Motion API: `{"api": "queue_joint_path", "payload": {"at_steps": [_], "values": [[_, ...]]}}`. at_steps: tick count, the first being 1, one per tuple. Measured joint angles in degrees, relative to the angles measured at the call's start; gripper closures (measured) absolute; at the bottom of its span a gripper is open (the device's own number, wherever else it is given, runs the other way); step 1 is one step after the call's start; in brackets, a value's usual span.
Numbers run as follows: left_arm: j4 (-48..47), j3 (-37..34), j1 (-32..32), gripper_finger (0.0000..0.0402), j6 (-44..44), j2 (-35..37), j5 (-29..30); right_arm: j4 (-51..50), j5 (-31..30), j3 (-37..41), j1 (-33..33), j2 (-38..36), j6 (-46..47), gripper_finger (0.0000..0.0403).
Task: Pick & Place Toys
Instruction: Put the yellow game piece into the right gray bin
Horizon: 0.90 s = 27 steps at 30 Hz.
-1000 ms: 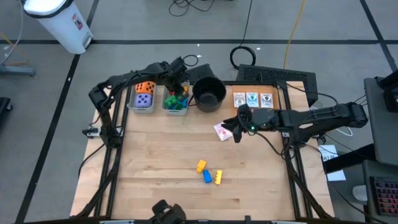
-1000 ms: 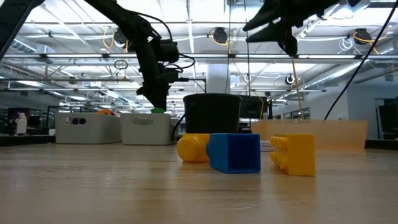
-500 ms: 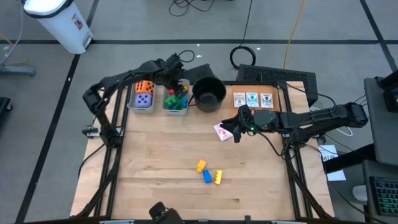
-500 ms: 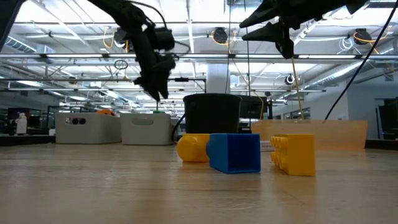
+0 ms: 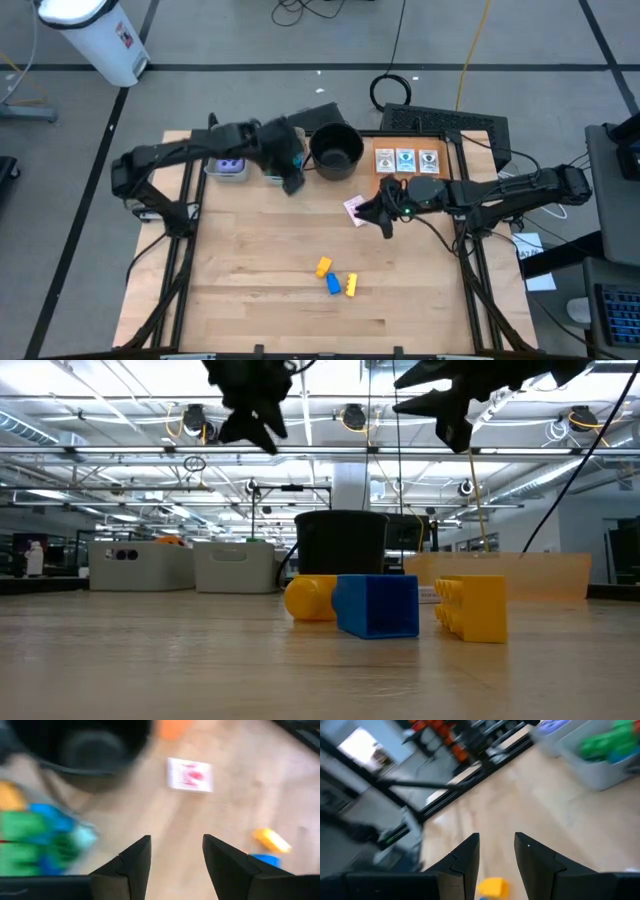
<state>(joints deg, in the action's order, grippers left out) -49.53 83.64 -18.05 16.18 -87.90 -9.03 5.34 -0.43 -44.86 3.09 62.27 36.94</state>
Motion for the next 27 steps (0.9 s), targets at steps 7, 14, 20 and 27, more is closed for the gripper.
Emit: {"api": "queue_joint_path", "payload": {"at_steps": [7,14,20,27], "values": [[2.1,0.0,18.8,0.0232,16.3,-0.9,10.4,-0.8,8.1,0.0,4.4,0.0,-0.4,0.0287],[13.0,0.0,34.3,0.0238,28.2,-2.7,23.9,-4.6,4.8,0.0,13.0,0.0,-4.9,0.0287],[20.1,0.0,42.3,0.0237,35.9,-5.8,33.3,0.3,5.0,4.7,16.6,0.0,-5.6,0.0287],[27.3,0.1,44.8,0.0245,41.0,-11.5,32.0,11.7,5.0,16.4,19.3,0.0,7.3,0.0273]]}}
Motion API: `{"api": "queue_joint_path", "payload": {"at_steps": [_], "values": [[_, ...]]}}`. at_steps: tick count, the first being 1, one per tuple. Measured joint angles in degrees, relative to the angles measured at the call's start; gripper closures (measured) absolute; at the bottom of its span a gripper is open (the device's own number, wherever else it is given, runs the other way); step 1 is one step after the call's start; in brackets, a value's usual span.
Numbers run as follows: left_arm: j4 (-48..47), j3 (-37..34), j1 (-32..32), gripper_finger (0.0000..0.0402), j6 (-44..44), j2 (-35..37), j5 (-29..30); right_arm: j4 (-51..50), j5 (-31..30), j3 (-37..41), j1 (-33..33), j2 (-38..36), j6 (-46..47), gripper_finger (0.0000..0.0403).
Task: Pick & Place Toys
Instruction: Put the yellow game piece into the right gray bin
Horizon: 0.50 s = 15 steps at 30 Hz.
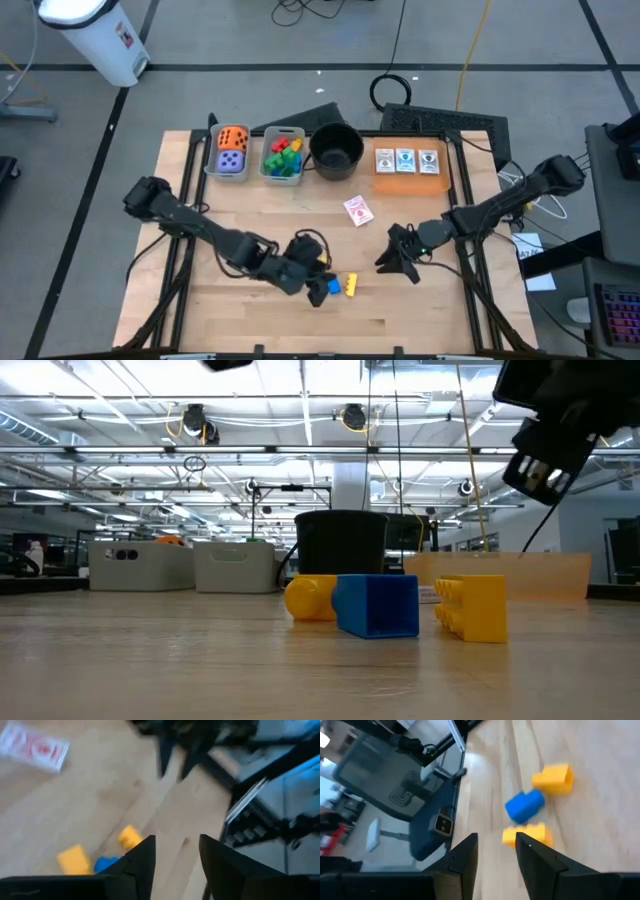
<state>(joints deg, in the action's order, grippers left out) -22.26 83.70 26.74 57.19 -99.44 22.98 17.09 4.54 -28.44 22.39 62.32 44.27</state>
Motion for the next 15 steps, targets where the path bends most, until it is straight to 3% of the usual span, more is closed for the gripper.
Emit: {"api": "queue_joint_path", "payload": {"at_steps": [7,10,15], "values": [[-0.2,-0.1,0.3,0.0245,1.4,-2.8,-4.0,13.8,-0.5,3.2,3.6,1.7,1.6,0.0218],[-1.7,-0.1,0.3,0.0245,-0.3,-2.9,-4.0,12.5,0.0,-0.1,3.8,4.6,-2.0,0.0196],[-3.2,0.0,-0.6,0.0245,-2.1,-3.0,-5.2,0.8,3.7,-9.1,3.3,11.0,-12.5,0.0168]]}}
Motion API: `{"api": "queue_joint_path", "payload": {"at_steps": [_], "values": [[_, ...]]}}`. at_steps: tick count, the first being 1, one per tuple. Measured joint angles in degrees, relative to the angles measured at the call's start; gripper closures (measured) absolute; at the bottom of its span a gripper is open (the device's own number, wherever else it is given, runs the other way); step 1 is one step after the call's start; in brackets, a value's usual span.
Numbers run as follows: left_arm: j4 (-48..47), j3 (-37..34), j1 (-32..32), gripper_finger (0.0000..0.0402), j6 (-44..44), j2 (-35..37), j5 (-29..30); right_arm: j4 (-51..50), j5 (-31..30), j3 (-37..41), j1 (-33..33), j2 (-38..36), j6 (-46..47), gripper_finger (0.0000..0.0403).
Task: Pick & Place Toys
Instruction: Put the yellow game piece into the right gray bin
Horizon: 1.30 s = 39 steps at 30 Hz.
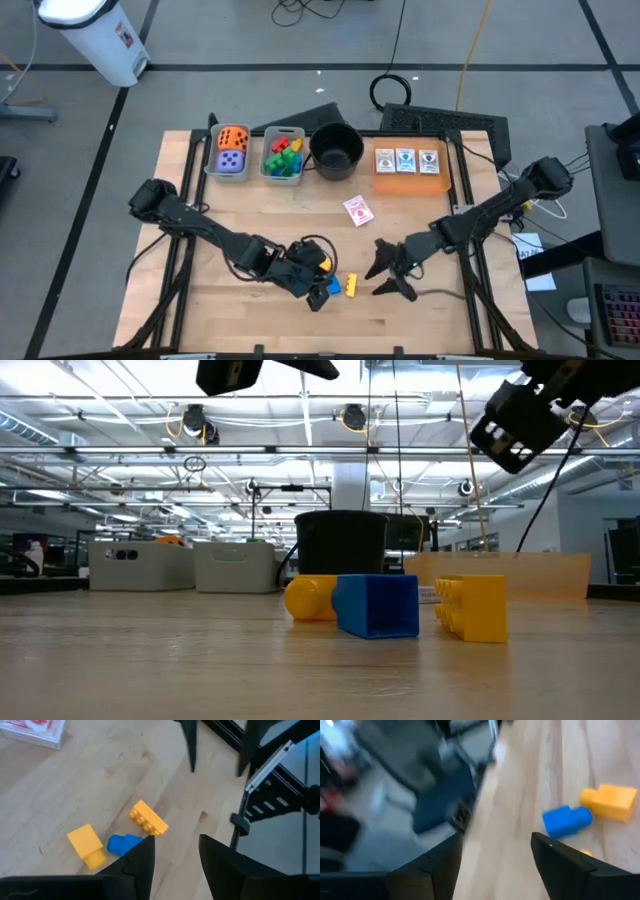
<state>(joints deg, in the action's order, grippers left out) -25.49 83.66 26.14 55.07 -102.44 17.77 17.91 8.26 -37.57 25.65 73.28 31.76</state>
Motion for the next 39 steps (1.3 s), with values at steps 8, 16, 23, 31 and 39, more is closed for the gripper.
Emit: {"api": "queue_joint_path", "payload": {"at_steps": [8,16,23,31,39], "values": [[-1.4,-0.1,-1.5,0.0245,-6.0,1.6,-6.5,-26.0,8.1,-18.2,-4.3,11.9,-21.4,0.0139],[-9.2,-0.1,0.3,0.0245,-10.3,10.7,-5.1,-36.5,0.5,-29.5,-5.9,22.0,-40.0,0.0124],[-9.2,0.0,3.8,0.0245,-15.8,20.8,-3.5,-38.3,-0.8,-29.4,-5.7,27.1,-42.1,0.0124],[-8.6,0.0,6.8,0.0245,-19.1,25.8,3.0,-38.2,-7.0,-29.4,-3.6,31.1,-47.4,0.0124],[-8.9,0.0,8.3,0.0245,-20.1,26.0,5.3,-37.2,-8.4,-29.4,-3.4,31.6,-49.5,0.0134]]}}
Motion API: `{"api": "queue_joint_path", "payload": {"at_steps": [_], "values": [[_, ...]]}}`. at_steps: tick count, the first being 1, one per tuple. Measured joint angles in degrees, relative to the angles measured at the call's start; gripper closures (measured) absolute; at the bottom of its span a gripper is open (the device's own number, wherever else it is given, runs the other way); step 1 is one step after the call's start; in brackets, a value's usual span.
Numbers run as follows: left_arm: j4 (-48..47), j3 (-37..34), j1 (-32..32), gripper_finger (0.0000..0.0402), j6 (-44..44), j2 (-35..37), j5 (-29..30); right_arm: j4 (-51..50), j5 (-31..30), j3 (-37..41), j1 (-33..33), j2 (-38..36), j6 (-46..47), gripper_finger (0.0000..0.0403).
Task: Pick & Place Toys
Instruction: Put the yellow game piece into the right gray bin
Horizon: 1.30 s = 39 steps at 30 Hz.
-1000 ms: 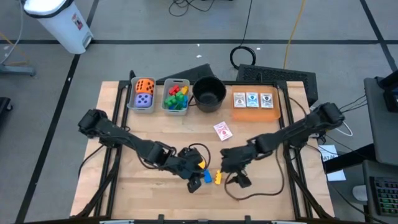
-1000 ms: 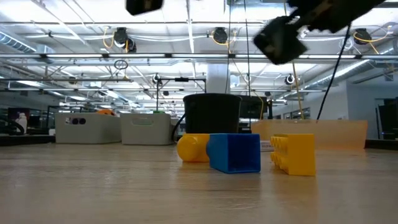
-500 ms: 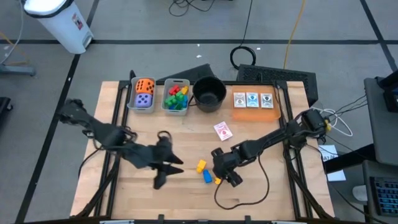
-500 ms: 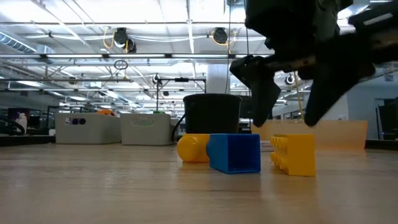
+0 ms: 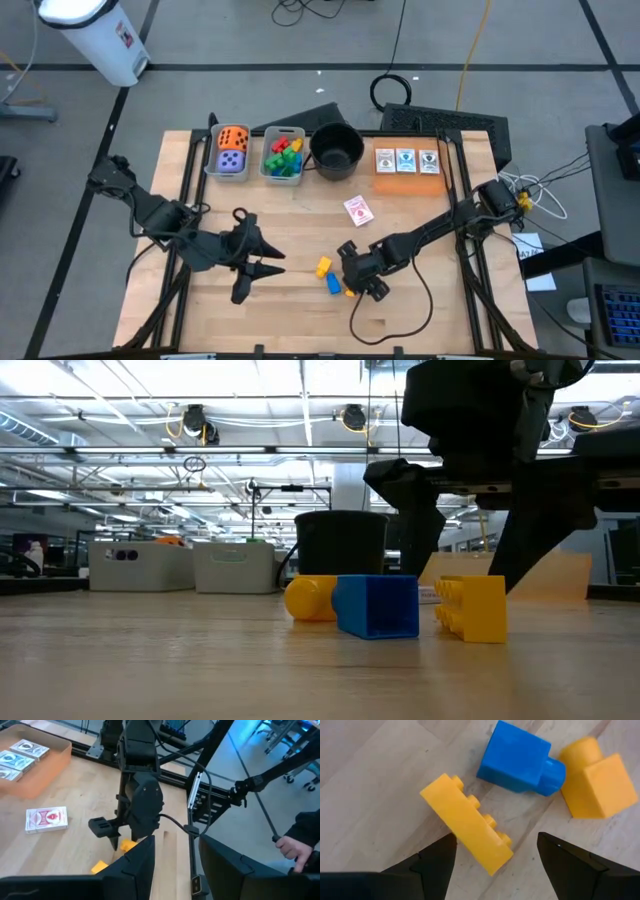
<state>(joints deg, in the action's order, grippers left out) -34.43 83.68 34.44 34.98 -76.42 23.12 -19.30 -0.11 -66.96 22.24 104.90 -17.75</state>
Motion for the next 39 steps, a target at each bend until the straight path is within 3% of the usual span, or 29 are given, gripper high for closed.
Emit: {"api": "queue_joint_path", "payload": {"at_steps": [15,24,27,39], "values": [[-0.1,0.0,-1.7,0.0245,-0.5,0.0,2.5,1.0,0.3,0.0,0.0,0.0,-2.4,0.0287],[-0.1,0.0,-1.7,0.0245,-0.1,0.0,2.5,1.1,0.4,0.0,0.0,0.0,3.5,0.0395],[-0.1,0.0,-1.7,0.0245,0.3,0.0,2.5,1.0,0.4,0.0,0.0,0.0,5.5,0.0385],[-0.1,0.0,-1.7,0.0245,1.2,-0.1,2.4,0.5,4.7,0.0,0.4,-5.2,6.5,0.0267]]}}
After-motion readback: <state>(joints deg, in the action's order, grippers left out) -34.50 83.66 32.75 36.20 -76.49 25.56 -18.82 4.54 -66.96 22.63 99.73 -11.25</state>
